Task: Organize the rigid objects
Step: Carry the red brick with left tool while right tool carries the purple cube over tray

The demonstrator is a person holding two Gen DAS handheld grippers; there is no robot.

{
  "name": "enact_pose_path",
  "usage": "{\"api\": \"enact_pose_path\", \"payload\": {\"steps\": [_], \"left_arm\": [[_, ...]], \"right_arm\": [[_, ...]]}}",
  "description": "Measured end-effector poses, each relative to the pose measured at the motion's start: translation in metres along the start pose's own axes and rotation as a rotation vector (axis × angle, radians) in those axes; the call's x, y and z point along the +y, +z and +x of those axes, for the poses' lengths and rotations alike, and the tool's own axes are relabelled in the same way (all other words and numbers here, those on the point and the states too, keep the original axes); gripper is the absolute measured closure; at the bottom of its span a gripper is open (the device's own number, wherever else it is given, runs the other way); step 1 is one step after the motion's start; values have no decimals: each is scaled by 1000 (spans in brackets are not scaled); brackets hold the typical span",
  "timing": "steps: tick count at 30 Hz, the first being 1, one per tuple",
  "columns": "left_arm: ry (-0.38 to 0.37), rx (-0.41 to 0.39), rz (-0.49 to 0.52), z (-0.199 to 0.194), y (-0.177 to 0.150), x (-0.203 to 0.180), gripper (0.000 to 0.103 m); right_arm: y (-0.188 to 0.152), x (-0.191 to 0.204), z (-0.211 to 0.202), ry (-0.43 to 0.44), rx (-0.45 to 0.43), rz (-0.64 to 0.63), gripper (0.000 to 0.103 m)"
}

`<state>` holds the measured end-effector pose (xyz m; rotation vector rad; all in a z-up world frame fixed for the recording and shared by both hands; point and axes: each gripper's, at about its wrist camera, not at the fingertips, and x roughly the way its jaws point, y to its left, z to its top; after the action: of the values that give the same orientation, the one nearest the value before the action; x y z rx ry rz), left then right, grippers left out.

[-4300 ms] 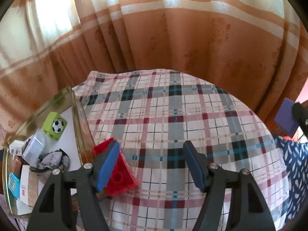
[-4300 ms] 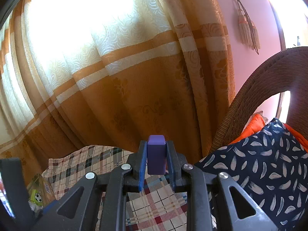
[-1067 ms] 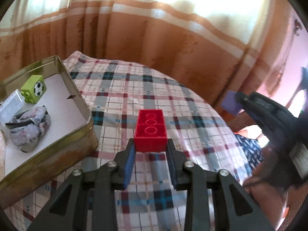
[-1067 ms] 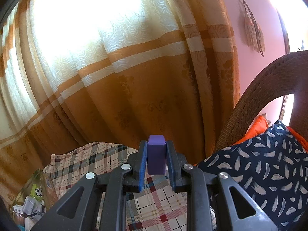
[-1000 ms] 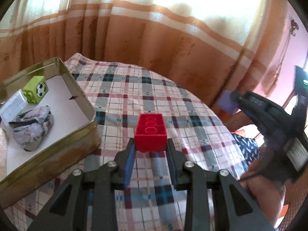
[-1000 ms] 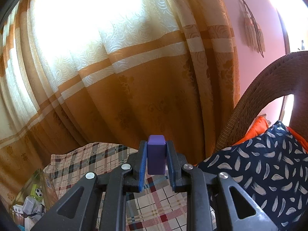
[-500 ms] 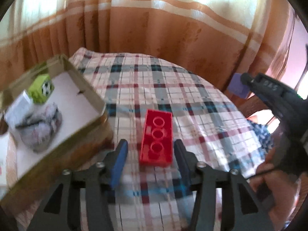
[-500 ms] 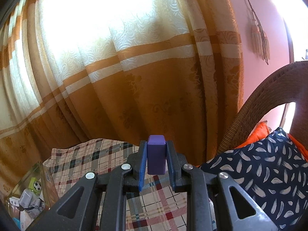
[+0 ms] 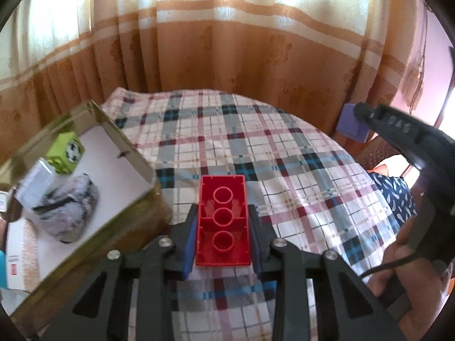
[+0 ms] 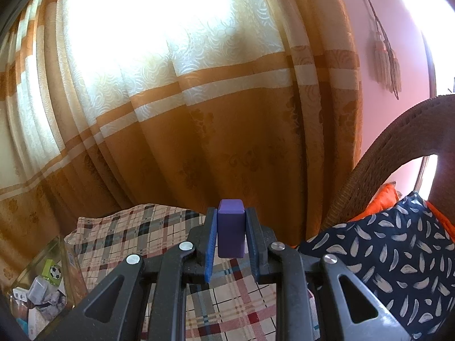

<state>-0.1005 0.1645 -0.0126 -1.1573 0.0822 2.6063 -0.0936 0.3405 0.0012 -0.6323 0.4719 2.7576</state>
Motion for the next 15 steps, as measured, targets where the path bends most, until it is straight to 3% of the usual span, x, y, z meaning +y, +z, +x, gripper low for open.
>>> {"api": "enact_pose_path", "payload": {"steps": [15], "left_arm": [[37, -147, 30, -84, -12, 40, 73]], "right_arm": [[-31, 48, -61, 62, -1, -92, 81]]}}
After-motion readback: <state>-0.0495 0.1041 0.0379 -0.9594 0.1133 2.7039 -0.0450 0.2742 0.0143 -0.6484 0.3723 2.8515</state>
